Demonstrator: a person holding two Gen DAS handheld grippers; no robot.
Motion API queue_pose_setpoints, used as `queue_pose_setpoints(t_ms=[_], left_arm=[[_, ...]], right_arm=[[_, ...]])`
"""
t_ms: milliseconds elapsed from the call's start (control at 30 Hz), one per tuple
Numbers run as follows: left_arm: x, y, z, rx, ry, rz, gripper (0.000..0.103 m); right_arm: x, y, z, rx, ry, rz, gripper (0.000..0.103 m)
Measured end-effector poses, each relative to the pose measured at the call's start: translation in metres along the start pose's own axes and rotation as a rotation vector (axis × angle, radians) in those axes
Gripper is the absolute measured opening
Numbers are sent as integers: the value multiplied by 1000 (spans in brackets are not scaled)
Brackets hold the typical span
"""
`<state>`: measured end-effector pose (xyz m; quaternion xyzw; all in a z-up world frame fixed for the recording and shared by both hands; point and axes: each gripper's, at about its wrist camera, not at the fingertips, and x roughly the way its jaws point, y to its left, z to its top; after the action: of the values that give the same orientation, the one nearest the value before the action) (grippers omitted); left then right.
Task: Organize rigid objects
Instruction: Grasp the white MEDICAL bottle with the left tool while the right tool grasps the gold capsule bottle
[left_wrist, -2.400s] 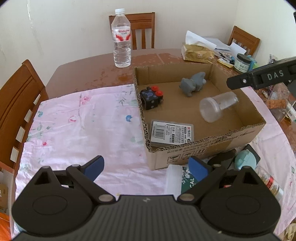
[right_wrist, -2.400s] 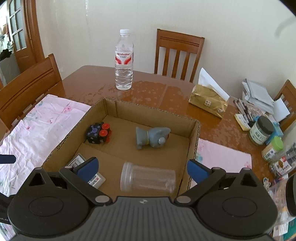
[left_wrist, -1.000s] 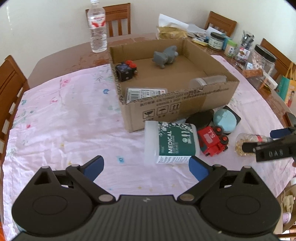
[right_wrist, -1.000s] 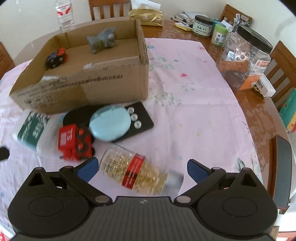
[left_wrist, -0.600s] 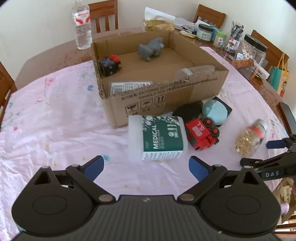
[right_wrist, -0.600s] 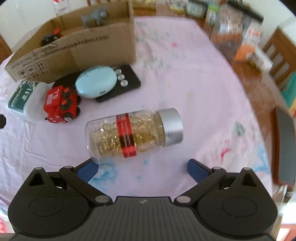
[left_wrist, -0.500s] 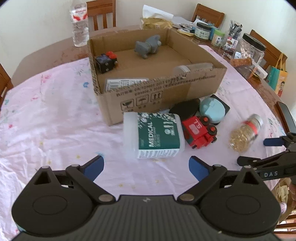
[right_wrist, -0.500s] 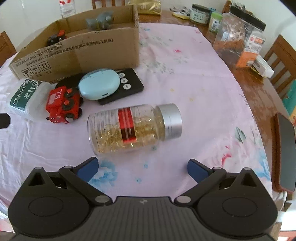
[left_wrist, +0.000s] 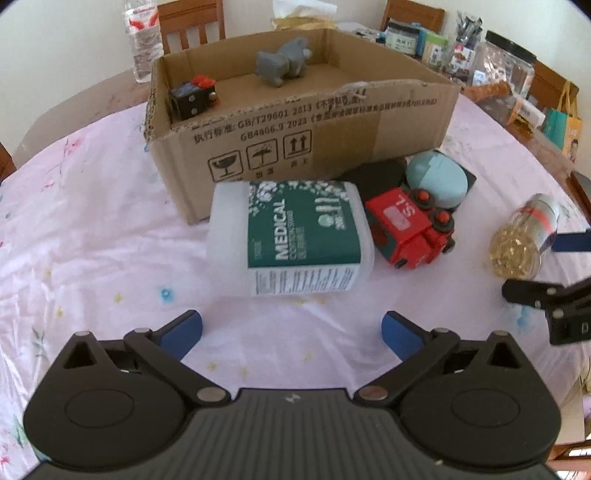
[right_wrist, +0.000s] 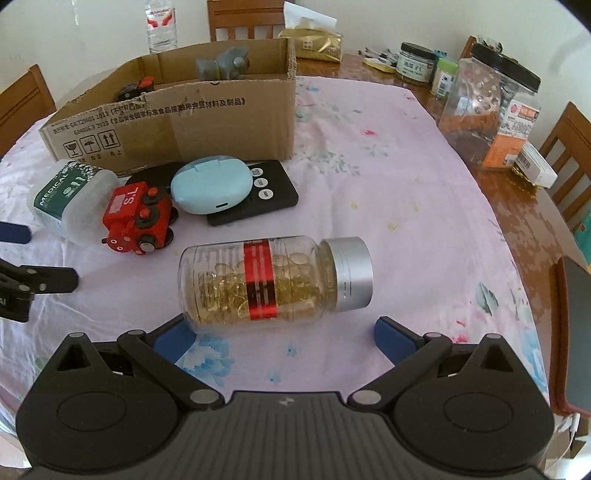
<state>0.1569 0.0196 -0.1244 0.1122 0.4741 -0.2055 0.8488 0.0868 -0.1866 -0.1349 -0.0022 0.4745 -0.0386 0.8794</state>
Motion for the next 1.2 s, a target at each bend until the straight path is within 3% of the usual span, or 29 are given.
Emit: queue_pose_setpoints(t_ms=[233, 633, 900, 1200], left_arm=[[6, -4, 5, -22, -50, 15, 103], [7, 2, 29, -51, -43, 17, 102], [9, 1, 39, -16, -46, 35, 92], [9, 0, 43, -10, -47, 33, 90]], right_arm=[[3, 0, 1, -26, -35, 19, 103], [8, -1, 11, -46, -14, 34, 103], [11, -1, 16, -42, 3, 32, 103], [7, 6, 24, -60, 19, -14, 103]])
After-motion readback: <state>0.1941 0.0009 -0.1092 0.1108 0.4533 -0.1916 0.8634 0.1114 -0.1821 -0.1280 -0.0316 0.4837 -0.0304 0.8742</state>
